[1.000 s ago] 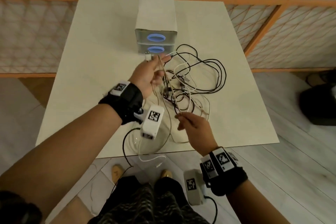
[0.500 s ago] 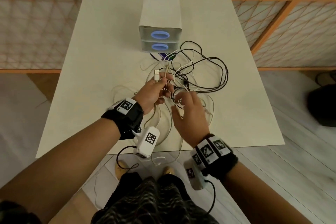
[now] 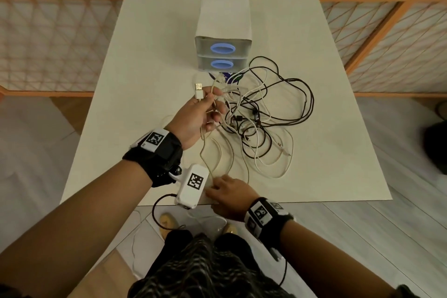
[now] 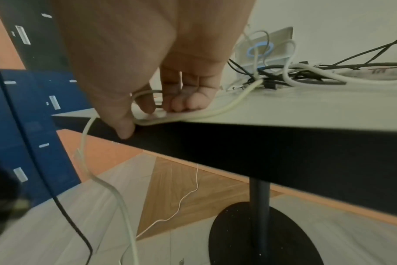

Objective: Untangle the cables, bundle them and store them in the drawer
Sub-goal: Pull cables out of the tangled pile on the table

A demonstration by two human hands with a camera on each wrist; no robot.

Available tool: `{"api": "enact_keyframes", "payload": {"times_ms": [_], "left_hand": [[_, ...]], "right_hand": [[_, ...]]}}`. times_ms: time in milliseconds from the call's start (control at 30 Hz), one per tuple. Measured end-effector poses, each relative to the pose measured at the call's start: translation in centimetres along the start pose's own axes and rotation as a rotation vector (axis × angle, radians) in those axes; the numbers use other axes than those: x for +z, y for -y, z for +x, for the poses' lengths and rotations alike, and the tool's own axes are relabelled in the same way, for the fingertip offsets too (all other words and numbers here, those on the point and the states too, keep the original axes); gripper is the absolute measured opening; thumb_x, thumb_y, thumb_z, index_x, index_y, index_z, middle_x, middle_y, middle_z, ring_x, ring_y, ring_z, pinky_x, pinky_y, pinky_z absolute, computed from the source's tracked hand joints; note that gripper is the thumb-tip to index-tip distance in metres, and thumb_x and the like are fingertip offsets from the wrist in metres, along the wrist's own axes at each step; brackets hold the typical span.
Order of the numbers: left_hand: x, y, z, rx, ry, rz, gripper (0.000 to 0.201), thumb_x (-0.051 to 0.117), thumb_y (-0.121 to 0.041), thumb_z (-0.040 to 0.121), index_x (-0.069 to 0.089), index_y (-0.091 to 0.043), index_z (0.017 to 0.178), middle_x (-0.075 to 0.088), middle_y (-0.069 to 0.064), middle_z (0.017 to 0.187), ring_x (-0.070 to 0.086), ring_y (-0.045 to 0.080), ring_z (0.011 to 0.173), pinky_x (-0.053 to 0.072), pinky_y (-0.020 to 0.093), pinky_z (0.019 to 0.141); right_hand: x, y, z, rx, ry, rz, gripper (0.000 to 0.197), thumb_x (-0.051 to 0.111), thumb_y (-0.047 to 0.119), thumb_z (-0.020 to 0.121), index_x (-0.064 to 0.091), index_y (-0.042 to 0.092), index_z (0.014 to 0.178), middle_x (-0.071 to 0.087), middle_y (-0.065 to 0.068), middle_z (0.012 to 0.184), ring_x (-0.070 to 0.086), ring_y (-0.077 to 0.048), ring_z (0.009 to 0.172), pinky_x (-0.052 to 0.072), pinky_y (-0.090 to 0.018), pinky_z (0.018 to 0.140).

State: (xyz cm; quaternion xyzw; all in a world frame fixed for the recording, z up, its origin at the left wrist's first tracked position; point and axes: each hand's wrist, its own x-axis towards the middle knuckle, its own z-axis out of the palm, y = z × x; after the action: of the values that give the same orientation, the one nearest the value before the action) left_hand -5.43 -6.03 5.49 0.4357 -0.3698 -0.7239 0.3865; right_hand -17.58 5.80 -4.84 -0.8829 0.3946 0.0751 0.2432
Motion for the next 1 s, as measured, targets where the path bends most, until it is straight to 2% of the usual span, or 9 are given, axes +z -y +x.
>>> {"api": "enact_keyframes", "payload": {"times_ms": [167, 267, 367, 533, 633, 700, 800, 900, 1000], "left_hand": [[-0.6, -0.2, -1.1, 0.017, 0.018, -0.040, 0.024, 0.030, -0.023, 0.103, 0.051, -0.023, 0.093, 0.056, -0.004, 0.065, 0.038, 0.007, 0.052, 0.023, 0.017, 0.043], [-0.5, 0.3, -1.8, 0.010, 0.062, -0.046, 0.024, 0.030, -0.023, 0.102, 0.052, -0.022, 0.093, 0.055, -0.003, 0.064, 0.036, 0.007, 0.051, 0.020, 0.018, 0.043], [0.0, 1.3, -2.4, -0.020, 0.081, 0.003, 0.025, 0.030, -0.024, 0.103, 0.053, -0.022, 0.093, 0.056, -0.001, 0.066, 0.040, 0.008, 0.052, 0.027, 0.017, 0.043], [0.1, 3.1, -2.9, -0.058, 0.043, 0.007, 0.022, 0.031, -0.024, 0.102, 0.052, -0.019, 0.097, 0.057, 0.000, 0.067, 0.047, 0.010, 0.054, 0.033, 0.019, 0.048], [0.1, 3.5, -3.0, -0.064, 0.028, -0.011, 0.022, 0.031, -0.022, 0.102, 0.052, -0.018, 0.097, 0.055, 0.003, 0.070, 0.046, 0.010, 0.055, 0.035, 0.020, 0.049], [0.0, 3.4, -3.1, -0.059, 0.029, -0.014, 0.023, 0.031, -0.022, 0.102, 0.052, -0.018, 0.097, 0.055, 0.003, 0.071, 0.047, 0.011, 0.056, 0.037, 0.020, 0.050], [-0.2, 3.2, -3.1, -0.049, 0.027, -0.012, 0.023, 0.030, -0.022, 0.102, 0.052, -0.019, 0.095, 0.056, 0.001, 0.069, 0.047, 0.010, 0.056, 0.036, 0.020, 0.051], [-0.6, 3.3, -3.7, -0.079, 0.039, -0.035, 0.023, 0.031, -0.022, 0.102, 0.052, -0.020, 0.093, 0.056, 0.000, 0.070, 0.045, 0.010, 0.055, 0.033, 0.020, 0.049], [-0.7, 3.9, -4.1, -0.122, 0.031, 0.009, 0.023, 0.032, -0.023, 0.102, 0.053, -0.020, 0.092, 0.057, 0.002, 0.076, 0.045, 0.011, 0.058, 0.030, 0.019, 0.047]], "right_hand": [[-3.2, -2.8, 1.1, 0.253, -0.025, 0.279, 0.015, 0.048, 0.014, 0.088, 0.060, 0.012, 0.097, 0.063, -0.014, 0.102, 0.060, -0.032, 0.096, 0.050, -0.039, 0.082], [-6.4, -6.7, 2.1, 0.532, -0.102, 0.217, 0.025, 0.045, 0.011, 0.090, 0.057, 0.013, 0.112, 0.061, -0.015, 0.117, 0.058, -0.032, 0.107, 0.048, -0.039, 0.090], [-8.5, -8.5, 2.0, 0.567, -0.048, 0.194, 0.045, 0.060, 0.023, 0.086, 0.049, 0.016, 0.129, 0.049, -0.012, 0.133, 0.049, -0.030, 0.121, 0.042, -0.037, 0.101], [-5.6, -3.8, 0.7, 0.193, 0.073, 0.028, 0.082, 0.071, 0.035, 0.076, 0.021, 0.042, 0.140, 0.032, -0.007, 0.140, 0.051, -0.026, 0.113, 0.051, -0.040, 0.091], [-3.5, -2.9, 1.4, 0.068, 0.053, -0.067, 0.058, 0.059, 0.043, 0.084, 0.032, 0.041, 0.136, 0.028, -0.010, 0.140, 0.049, -0.029, 0.110, 0.052, -0.044, 0.086], [-3.5, -3.2, 2.0, 0.041, 0.004, -0.099, 0.037, 0.049, 0.040, 0.090, 0.047, 0.029, 0.126, 0.038, -0.014, 0.130, 0.054, -0.033, 0.102, 0.053, -0.044, 0.078], [-3.9, -4.1, 2.7, 0.113, -0.013, -0.156, 0.031, 0.042, 0.024, 0.094, 0.051, 0.007, 0.118, 0.046, -0.019, 0.121, 0.058, -0.038, 0.095, 0.049, -0.043, 0.070], [-5.4, -6.0, 2.8, 0.299, -0.047, -0.202, 0.032, 0.032, 0.018, 0.096, 0.046, 0.001, 0.121, 0.045, -0.019, 0.126, 0.057, -0.037, 0.102, 0.046, -0.042, 0.070], [-9.4, -6.9, 3.1, 0.519, -0.311, 0.117, 0.025, 0.038, 0.019, 0.095, 0.052, 0.001, 0.105, 0.060, -0.018, 0.102, 0.061, -0.035, 0.095, 0.043, -0.035, 0.069]]}}
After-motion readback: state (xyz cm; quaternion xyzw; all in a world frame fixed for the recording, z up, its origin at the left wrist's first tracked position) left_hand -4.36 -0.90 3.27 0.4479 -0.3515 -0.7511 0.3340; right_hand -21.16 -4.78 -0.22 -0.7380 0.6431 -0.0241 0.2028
